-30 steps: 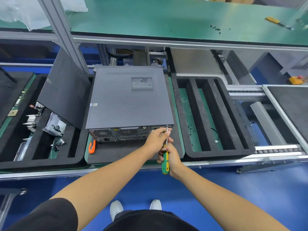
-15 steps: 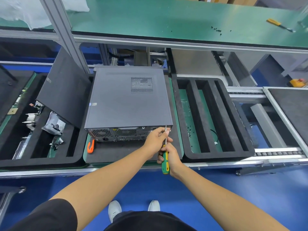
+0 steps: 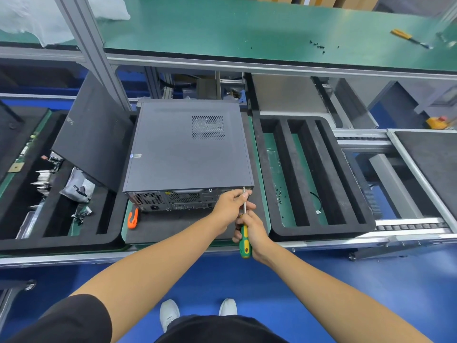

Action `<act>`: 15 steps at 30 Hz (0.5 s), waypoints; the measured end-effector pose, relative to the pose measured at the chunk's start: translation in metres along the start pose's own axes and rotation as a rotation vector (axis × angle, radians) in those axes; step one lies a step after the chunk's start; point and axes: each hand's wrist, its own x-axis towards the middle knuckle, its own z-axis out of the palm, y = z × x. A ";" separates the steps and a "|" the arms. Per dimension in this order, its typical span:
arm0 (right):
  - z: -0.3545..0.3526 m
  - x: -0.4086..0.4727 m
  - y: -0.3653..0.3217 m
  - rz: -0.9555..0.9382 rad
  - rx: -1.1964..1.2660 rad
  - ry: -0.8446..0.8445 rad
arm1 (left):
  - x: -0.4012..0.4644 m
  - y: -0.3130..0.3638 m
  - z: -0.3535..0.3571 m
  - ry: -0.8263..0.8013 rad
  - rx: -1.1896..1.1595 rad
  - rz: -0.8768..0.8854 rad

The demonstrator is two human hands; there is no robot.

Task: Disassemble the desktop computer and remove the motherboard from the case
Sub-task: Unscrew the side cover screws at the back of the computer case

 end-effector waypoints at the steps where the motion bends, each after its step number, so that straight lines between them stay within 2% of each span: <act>1: 0.000 0.000 0.000 0.000 -0.008 -0.002 | 0.000 0.001 0.000 0.000 0.010 -0.001; 10: -0.001 -0.001 -0.001 -0.142 -0.292 0.101 | -0.006 0.006 0.008 0.066 0.058 -0.015; 15: -0.001 -0.003 -0.005 -0.180 -0.248 0.095 | -0.005 0.009 0.005 0.036 0.083 -0.023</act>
